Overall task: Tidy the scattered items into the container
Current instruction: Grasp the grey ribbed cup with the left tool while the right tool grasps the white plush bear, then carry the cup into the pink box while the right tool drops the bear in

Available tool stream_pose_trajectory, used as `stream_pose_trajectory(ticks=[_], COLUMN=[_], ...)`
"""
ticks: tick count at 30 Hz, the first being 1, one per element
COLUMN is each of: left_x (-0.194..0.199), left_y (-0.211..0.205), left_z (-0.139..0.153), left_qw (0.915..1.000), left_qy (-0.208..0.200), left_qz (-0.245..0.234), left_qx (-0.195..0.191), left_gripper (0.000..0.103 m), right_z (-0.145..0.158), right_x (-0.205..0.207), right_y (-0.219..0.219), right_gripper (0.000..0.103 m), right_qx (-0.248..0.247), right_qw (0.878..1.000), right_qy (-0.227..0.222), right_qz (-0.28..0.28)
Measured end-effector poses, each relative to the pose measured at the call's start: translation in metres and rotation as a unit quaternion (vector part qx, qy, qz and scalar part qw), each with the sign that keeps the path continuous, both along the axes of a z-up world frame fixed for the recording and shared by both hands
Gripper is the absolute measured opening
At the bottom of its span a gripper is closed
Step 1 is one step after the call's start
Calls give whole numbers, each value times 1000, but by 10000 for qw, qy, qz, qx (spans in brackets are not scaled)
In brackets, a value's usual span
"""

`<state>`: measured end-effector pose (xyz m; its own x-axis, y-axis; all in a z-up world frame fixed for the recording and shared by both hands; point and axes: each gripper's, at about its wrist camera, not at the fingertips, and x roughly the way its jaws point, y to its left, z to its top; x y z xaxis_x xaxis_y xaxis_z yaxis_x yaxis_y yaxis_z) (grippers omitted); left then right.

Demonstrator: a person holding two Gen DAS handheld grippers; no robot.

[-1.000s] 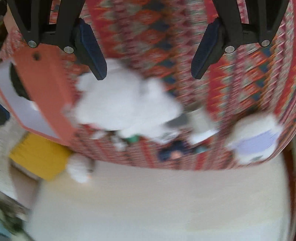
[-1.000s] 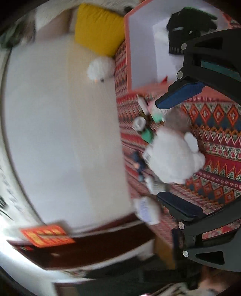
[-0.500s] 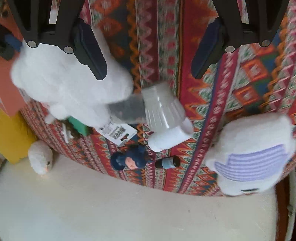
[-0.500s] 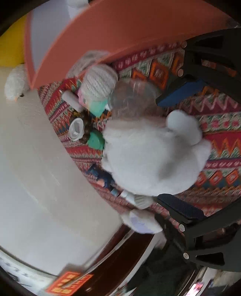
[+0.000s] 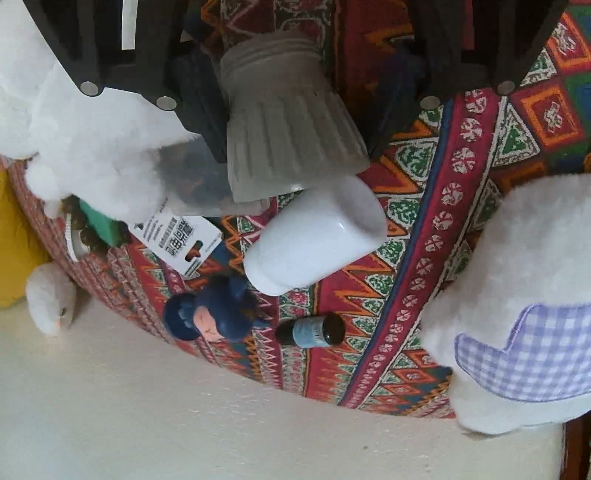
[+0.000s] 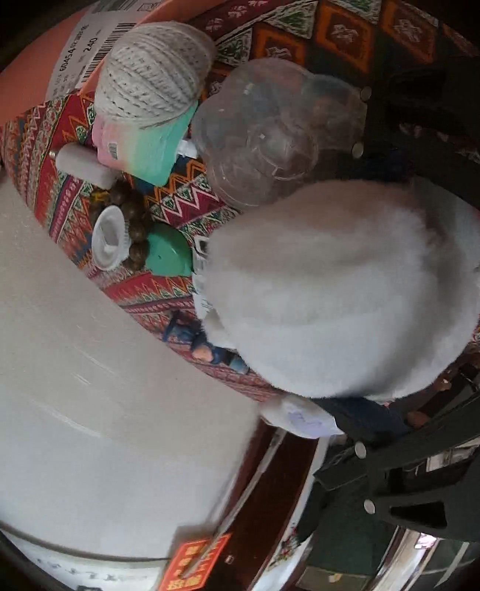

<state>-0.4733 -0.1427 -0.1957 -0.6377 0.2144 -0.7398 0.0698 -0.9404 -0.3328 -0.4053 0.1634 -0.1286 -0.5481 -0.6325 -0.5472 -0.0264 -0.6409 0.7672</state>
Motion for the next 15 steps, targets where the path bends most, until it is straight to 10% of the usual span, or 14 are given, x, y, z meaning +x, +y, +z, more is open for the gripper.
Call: stream_pose_trajectory(ticks=[15], left_x=[117], left_y=[-24], left_z=[112], left_qw=[9935], left_qy=[1082], left_qz=[349], left_qx=[20], left_gripper=[60], right_z=[68], right_x=[49], right_y=[-33], right_gripper=[82], right_qx=[-32], right_qw=[9944], right_qy=[844], right_qz=[640])
